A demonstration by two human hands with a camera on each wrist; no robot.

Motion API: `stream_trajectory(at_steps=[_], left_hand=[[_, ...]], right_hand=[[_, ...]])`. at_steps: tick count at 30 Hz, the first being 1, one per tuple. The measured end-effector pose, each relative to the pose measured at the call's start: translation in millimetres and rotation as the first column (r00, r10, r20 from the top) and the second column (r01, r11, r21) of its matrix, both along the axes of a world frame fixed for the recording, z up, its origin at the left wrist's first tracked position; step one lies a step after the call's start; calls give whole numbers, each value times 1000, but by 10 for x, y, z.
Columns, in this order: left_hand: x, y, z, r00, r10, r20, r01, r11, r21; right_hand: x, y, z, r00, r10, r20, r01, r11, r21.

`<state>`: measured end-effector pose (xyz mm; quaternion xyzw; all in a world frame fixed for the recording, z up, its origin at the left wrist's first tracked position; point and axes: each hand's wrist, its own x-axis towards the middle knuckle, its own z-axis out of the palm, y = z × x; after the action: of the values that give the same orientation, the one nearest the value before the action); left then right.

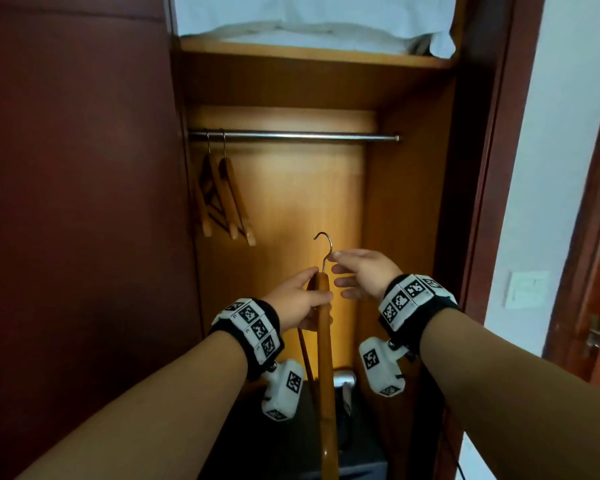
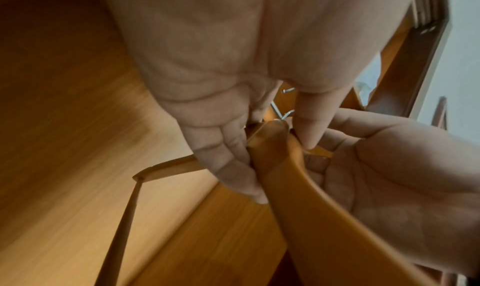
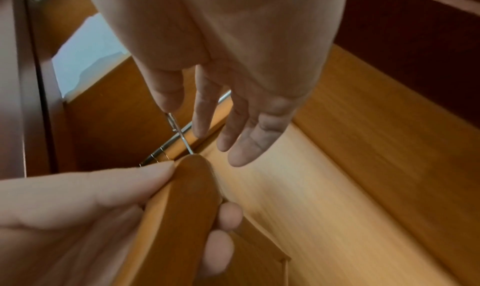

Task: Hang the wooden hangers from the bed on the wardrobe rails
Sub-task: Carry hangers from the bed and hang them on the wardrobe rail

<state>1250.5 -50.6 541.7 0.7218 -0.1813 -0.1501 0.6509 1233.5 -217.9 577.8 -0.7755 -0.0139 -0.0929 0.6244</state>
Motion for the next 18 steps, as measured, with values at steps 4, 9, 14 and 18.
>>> stream_trajectory(at_steps=[4,9,14,18], left_hand=[[274,106,425,998,-26,59,27,1000,-12],[435,165,836,990,-61,129,58,998,31],[712,179,1119,980,-87,181,61,988,143],[955,186,1337,969,-102,225,41,965,259]], right_hand=[[332,172,453,995,-1,98,1,1000,3],[669,322,833,987,12,159,-10,1000,-16],[1037,319,1051,967,31,255,-22,999,-35],[1369,319,1276,953,78,291,-75,997,-23]])
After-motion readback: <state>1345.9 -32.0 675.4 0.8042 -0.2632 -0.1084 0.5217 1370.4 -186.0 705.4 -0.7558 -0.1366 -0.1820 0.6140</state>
